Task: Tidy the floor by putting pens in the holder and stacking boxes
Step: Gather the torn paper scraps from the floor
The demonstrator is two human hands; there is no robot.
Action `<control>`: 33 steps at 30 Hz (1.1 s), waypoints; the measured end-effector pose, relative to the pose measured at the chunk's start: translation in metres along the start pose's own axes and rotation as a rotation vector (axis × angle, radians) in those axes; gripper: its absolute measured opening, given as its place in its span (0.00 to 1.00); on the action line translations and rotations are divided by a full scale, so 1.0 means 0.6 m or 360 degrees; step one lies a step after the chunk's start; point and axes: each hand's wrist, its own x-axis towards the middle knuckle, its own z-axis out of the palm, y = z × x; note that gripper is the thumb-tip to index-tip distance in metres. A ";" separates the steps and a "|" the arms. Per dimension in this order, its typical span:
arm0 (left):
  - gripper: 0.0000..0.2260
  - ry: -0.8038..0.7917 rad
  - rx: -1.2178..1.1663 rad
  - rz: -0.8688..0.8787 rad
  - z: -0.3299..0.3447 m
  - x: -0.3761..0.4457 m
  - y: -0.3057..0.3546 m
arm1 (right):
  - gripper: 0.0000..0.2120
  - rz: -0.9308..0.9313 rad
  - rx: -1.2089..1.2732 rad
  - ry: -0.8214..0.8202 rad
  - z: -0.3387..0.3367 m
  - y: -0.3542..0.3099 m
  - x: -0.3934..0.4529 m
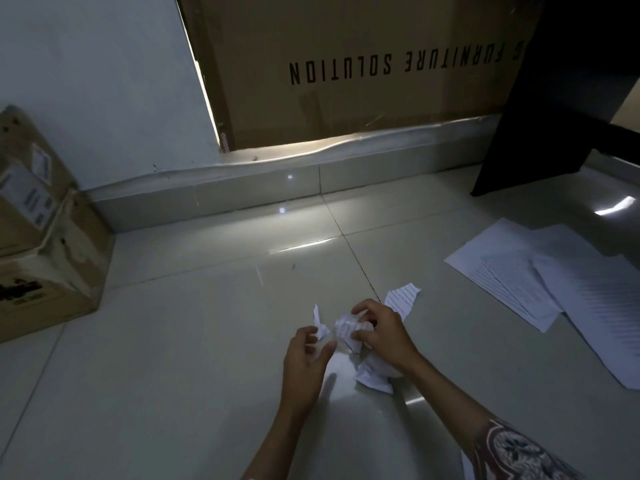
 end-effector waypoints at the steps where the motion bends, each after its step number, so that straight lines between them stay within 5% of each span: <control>1: 0.08 -0.0028 -0.0104 -0.0027 0.001 0.000 0.007 | 0.13 -0.0009 0.0031 -0.0064 -0.003 -0.008 -0.003; 6: 0.07 0.0122 -0.0337 -0.0082 -0.006 -0.001 0.014 | 0.10 -0.0091 0.0047 -0.0445 0.007 -0.045 0.003; 10: 0.07 0.0414 -0.0382 -0.0198 -0.039 -0.004 -0.009 | 0.07 -0.0035 0.0054 -0.0179 0.042 -0.052 0.035; 16: 0.08 0.0654 -0.0372 -0.0236 -0.105 -0.012 -0.052 | 0.13 -0.0227 -0.0857 0.0078 0.123 -0.023 0.054; 20: 0.10 0.0679 -0.0416 -0.0197 -0.127 -0.029 -0.054 | 0.20 0.0167 -0.0577 -0.0092 0.137 -0.012 0.057; 23: 0.17 0.0624 -0.0310 -0.0100 -0.130 -0.033 -0.050 | 0.12 -0.0066 -0.0427 -0.0140 0.132 -0.036 0.041; 26: 0.14 0.0555 -0.0249 -0.0072 -0.117 -0.030 -0.039 | 0.07 -0.0344 -0.0286 -0.0297 0.134 -0.076 0.008; 33: 0.11 0.0498 -0.0457 -0.0072 -0.066 -0.030 0.000 | 0.13 -0.0382 -0.0232 -0.0425 0.119 -0.077 -0.029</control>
